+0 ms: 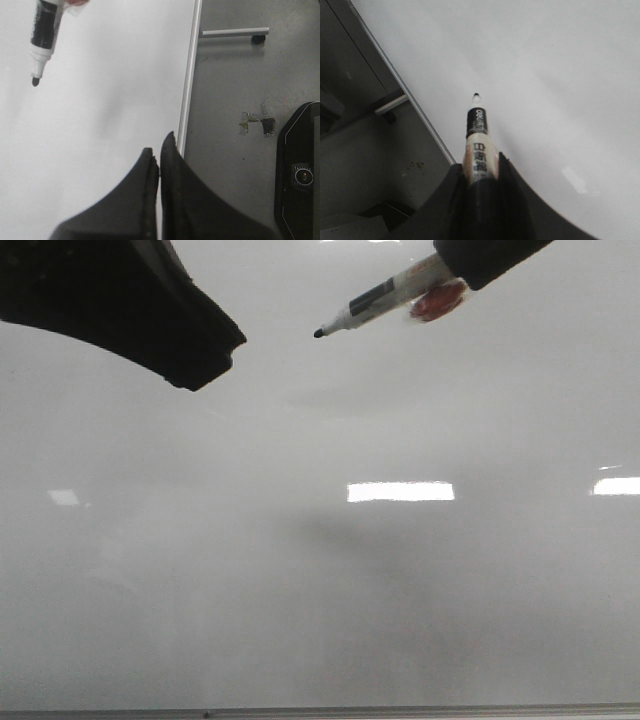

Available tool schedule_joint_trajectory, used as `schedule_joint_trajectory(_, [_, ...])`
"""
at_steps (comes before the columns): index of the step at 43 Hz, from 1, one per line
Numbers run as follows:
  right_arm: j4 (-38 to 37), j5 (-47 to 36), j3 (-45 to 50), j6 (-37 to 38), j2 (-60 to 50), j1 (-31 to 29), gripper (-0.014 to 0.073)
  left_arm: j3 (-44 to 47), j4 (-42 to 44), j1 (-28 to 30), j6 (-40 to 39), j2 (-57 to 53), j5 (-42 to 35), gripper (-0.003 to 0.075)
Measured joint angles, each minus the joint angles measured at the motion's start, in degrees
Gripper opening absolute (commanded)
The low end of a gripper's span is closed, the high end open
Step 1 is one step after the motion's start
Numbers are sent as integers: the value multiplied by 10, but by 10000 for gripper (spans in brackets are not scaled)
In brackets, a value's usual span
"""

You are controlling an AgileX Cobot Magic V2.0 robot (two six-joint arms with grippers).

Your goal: Write number 7 on whiteboard

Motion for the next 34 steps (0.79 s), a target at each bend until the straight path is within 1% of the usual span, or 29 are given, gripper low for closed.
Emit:
schedule_joint_trajectory(4, [1,-13,0,0,0,0,-67,0,0,0,0,0,0,-20])
schedule_joint_trajectory(9, [16,-56,-6,0,12,0,-67,0,0,0,0,0,0,-20])
schedule_joint_trajectory(12, [21,-74,-25,0,40,0,-67,0,0,0,0,0,0,-20])
schedule_joint_trajectory(24, [32,-103,-128,0,166,8,-67,0,0,0,0,0,0,-20])
schedule_joint_trajectory(34, [48,-138,-142,0,212,10,-67,0,0,0,0,0,0,-20])
